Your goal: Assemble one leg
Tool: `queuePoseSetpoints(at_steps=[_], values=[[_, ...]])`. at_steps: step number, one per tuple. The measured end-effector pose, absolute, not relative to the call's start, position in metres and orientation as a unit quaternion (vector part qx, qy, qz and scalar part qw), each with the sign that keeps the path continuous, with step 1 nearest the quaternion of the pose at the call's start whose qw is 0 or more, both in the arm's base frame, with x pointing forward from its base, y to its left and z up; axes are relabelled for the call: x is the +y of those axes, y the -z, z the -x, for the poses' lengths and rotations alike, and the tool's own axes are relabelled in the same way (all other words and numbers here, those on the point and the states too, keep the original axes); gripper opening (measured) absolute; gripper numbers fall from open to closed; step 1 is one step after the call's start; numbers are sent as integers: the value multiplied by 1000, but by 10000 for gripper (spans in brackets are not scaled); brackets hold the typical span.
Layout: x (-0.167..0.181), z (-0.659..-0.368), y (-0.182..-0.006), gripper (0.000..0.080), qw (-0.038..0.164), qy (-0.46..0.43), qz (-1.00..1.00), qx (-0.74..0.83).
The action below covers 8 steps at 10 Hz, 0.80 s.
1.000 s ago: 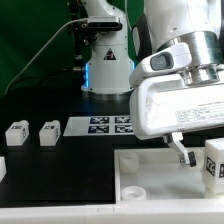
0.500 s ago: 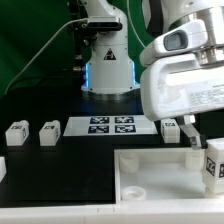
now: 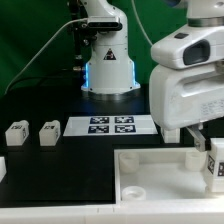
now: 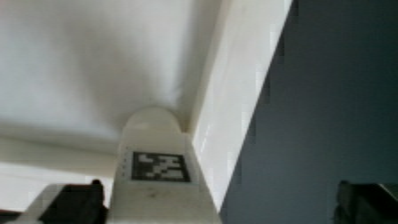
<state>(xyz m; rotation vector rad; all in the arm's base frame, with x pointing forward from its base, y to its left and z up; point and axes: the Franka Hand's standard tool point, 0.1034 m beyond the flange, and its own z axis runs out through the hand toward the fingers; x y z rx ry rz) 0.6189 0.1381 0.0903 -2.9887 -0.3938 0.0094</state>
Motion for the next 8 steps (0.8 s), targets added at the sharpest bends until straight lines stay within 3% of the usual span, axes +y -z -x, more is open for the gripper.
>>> queuePoseSetpoints(at_steps=[6,7,8], values=[[124,-629,-79,649,63,12,990,-123],[124,-629,-78,627,63,12,990,-124],[124,-629,-78,499,63,12,990,-123]])
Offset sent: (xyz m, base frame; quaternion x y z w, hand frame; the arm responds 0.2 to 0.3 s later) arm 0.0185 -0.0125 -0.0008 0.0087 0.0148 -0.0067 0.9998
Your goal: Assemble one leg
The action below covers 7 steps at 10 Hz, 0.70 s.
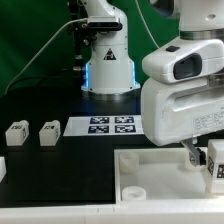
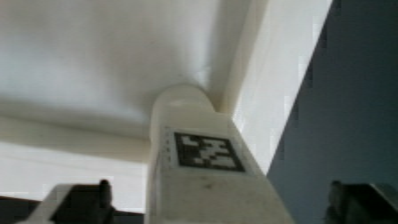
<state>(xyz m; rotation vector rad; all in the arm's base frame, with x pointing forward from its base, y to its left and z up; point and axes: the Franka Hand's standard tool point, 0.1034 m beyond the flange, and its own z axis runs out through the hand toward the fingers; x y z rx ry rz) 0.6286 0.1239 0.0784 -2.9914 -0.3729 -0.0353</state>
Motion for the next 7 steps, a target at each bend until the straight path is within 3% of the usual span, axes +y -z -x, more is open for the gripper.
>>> queuePoseSetpoints(at_steps=[1,2,7], values=[[124,-629,-78,499,64,11,991,-118],[122,-629,-78,316,62,12,991,-118],[120,-629,-78,306,65,-3,992,107]])
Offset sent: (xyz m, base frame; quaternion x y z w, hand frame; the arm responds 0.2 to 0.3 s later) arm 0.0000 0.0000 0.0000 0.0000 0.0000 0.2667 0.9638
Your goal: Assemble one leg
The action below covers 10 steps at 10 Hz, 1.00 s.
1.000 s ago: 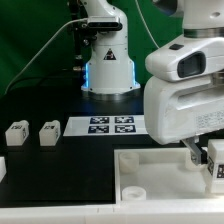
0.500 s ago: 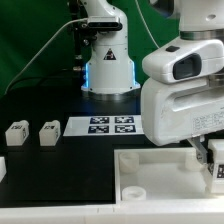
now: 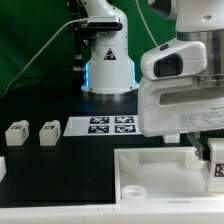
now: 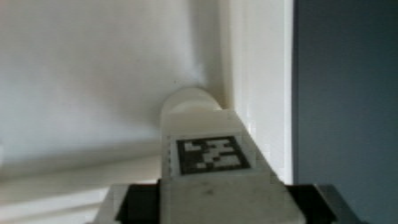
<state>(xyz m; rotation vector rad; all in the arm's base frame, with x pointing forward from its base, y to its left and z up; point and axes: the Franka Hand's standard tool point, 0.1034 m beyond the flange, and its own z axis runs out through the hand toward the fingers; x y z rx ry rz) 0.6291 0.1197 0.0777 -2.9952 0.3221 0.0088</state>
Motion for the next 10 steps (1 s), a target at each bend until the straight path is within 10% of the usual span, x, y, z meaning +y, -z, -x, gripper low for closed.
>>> queuePoseSetpoints(at_steps=[10], values=[[128,-627,-65,300,139,-39,737,660]])
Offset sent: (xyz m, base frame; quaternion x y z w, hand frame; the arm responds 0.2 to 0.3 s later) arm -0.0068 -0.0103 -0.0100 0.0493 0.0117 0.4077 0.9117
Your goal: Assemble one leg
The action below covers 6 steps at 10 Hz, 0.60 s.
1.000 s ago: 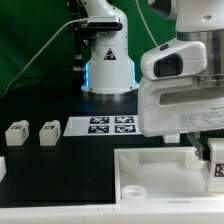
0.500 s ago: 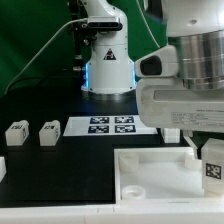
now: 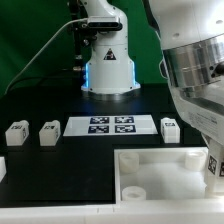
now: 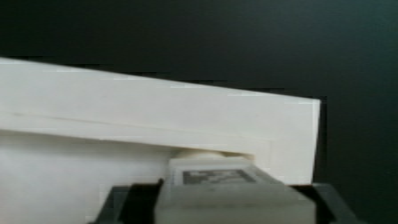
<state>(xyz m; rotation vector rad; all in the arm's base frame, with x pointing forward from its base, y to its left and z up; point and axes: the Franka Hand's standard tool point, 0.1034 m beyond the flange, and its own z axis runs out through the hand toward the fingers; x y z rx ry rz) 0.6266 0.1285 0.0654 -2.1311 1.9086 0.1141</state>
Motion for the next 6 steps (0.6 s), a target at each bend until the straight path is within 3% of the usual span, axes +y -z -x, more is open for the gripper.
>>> queuePoseSetpoints(at_steps=[2,4,6], values=[[129,-626,-65,299,139,-38,745,651],[133,-623,-67,601,139,-35,769,623],[129,-624,-72,639,126,-5,863,490]])
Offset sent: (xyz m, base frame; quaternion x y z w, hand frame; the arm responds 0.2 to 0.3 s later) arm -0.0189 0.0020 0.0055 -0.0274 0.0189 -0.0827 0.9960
